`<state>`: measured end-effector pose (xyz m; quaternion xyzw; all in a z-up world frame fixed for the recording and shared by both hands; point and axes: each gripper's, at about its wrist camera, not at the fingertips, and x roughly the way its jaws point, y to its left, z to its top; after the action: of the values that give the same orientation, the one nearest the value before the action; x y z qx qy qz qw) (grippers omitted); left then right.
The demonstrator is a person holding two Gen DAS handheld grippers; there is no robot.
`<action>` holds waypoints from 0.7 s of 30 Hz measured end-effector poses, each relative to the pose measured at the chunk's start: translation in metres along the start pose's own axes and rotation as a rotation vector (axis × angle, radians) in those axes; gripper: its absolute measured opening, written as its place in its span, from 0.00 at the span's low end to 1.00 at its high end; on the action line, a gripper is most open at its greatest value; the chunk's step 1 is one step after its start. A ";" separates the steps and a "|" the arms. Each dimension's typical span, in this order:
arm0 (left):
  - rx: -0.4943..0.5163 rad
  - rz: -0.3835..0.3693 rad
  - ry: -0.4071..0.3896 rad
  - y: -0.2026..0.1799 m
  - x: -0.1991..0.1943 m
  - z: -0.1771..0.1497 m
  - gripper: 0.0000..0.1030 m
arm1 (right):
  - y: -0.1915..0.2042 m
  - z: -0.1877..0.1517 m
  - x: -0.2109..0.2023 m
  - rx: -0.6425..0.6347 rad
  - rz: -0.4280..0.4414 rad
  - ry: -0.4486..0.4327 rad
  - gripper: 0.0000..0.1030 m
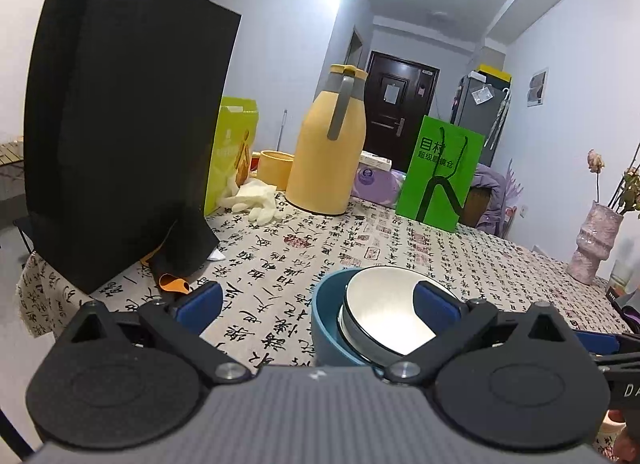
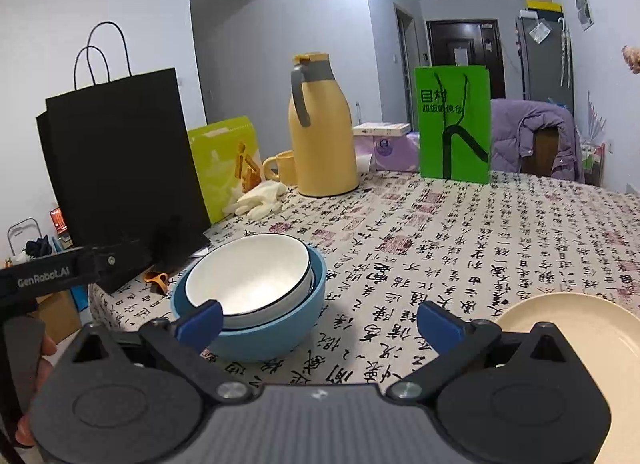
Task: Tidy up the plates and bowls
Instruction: 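Pull both open grippers back from the stacked bowls, then move both open grippers to the rim of the bowl stack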
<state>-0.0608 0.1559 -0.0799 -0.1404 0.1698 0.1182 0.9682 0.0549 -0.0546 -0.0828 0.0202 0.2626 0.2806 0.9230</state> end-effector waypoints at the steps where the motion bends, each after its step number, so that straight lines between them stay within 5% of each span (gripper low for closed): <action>1: -0.003 -0.003 0.003 0.001 0.003 0.001 1.00 | -0.002 0.003 0.005 0.009 0.007 0.011 1.00; 21: -0.045 -0.005 0.121 0.019 0.068 0.022 1.00 | -0.009 0.031 0.079 0.109 0.049 0.181 1.00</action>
<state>0.0025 0.1930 -0.0896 -0.1692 0.2249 0.1110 0.9531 0.1305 -0.0174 -0.0956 0.0514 0.3590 0.2891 0.8859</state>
